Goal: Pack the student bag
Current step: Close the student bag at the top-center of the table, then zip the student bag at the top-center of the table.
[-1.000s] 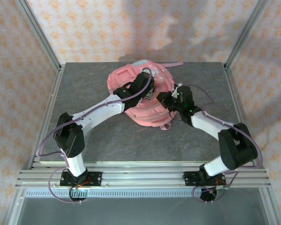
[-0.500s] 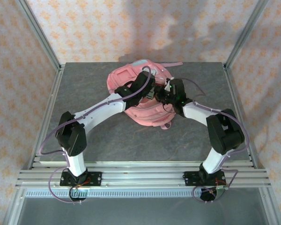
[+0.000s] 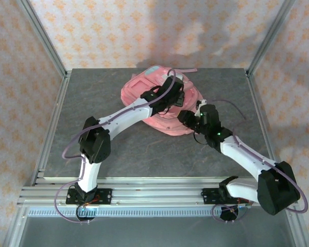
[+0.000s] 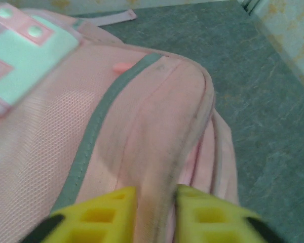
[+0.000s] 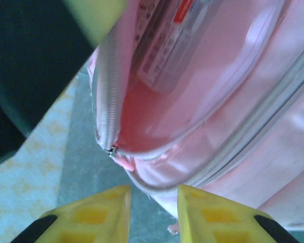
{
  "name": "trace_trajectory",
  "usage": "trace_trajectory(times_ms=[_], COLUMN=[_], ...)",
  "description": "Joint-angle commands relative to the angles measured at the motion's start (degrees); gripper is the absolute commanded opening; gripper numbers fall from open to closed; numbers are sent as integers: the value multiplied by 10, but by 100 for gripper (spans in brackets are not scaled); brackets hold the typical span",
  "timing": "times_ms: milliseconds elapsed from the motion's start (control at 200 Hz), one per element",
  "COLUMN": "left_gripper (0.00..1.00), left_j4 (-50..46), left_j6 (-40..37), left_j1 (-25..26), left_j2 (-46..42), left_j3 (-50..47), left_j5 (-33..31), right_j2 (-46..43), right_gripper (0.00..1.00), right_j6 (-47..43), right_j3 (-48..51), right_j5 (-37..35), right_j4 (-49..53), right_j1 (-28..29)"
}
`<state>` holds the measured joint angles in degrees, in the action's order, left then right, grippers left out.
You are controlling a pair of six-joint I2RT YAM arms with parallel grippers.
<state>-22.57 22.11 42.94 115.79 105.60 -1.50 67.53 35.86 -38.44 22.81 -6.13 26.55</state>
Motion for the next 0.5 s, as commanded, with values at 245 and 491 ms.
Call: trace_trajectory(times_ms=[245, 491], left_gripper=[69, 73], left_j4=[80, 136], left_j6=[93, 137], left_j1=[-57, -111], left_j2=[-178, -160], left_j3=[-221, -291], left_j5=[-14, 46], right_j2=[61, 104], right_gripper=[37, 41], right_j6=[-57, -55], right_j3=[-43, -85], right_j5=[-70, -119], right_j4=[15, 37], right_j1=[88, 116])
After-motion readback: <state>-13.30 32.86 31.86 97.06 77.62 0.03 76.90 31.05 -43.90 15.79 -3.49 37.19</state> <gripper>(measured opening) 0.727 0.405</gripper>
